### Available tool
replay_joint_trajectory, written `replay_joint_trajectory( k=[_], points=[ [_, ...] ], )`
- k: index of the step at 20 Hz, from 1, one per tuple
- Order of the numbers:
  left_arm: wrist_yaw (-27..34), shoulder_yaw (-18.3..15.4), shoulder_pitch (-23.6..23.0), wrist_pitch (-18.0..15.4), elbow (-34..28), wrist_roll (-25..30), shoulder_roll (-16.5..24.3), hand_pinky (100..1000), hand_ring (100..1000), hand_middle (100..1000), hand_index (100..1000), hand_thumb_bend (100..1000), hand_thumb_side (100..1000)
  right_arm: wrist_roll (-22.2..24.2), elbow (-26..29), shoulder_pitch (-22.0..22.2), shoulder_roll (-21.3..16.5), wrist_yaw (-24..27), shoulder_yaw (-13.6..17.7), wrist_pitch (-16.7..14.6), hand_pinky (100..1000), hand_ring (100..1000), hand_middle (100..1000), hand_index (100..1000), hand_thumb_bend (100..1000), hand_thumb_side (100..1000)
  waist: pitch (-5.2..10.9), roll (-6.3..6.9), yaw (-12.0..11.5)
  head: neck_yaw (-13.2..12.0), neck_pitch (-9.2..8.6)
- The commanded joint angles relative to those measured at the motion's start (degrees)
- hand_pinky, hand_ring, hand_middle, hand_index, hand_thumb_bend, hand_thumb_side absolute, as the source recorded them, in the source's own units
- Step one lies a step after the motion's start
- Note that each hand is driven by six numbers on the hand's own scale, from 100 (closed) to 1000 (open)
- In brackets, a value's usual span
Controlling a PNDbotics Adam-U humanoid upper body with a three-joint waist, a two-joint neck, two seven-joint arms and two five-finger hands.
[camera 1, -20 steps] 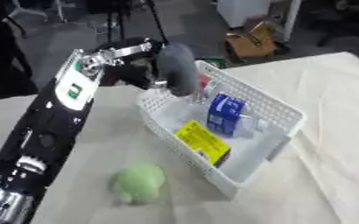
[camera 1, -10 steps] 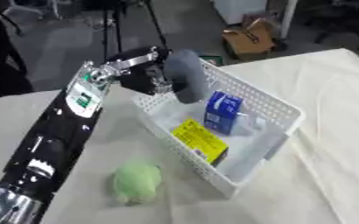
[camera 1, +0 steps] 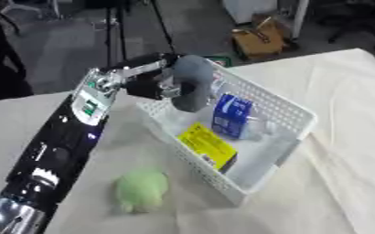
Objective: Pick up objects on the table and place them in the box.
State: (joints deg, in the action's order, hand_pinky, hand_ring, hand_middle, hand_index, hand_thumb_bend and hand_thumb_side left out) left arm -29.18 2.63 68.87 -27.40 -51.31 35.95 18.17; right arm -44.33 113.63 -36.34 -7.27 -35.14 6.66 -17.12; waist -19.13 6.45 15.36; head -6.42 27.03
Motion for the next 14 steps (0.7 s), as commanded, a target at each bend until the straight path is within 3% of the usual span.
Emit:
replay_joint_trajectory(
  k=[1, 7, 10, 13, 14],
  points=[
    [-1.14, -0.46, 0.98, -2.87, -0.49, -0.19, 0.62, 985, 818, 877, 1000, 383, 967, 0.23, 0.96, -1.06, -0.26, 0.46, -0.21, -0.2, 792, 723, 583, 792, 100, 921, 0.99, -0.35, 0.17, 0.15, -0.72],
    [0.04, -0.76, 0.93, -3.2, 0.14, -2.34, 0.43, 982, 788, 864, 1000, 351, 977, 0.37, 0.96, -1.42, -0.24, 0.61, -0.33, -0.21, 792, 724, 583, 792, 100, 920, 0.64, -0.21, 0.84, 0.04, -0.95],
    [0.9, -1.19, 1.03, -3.2, 0.49, -4.02, 0.53, 981, 764, 844, 1000, 217, 981, 0.48, 0.96, -1.91, -0.04, 0.78, -0.56, -0.4, 791, 723, 583, 791, 100, 919, 0.19, 0.18, 1.98, -0.36, -1.73],
    [1.19, -1.6, 1.39, -3.78, 1.66, -5.35, 0.54, 995, 771, 856, 1000, 204, 983, 0.61, 0.96, -2.34, 0.03, 0.93, -0.71, -0.53, 791, 724, 583, 791, 100, 920, -0.19, 0.46, 2.99, -0.67, -2.24],
    [1.09, -1.64, 1.52, -4.18, 1.94, -5.5, 0.57, 1000, 854, 935, 1000, 235, 918, 0.65, 0.96, -2.39, 0.01, 0.96, -0.72, -0.54, 790, 723, 582, 790, 100, 919, -0.24, 0.51, 3.14, -0.71, -2.29]
  ],
)
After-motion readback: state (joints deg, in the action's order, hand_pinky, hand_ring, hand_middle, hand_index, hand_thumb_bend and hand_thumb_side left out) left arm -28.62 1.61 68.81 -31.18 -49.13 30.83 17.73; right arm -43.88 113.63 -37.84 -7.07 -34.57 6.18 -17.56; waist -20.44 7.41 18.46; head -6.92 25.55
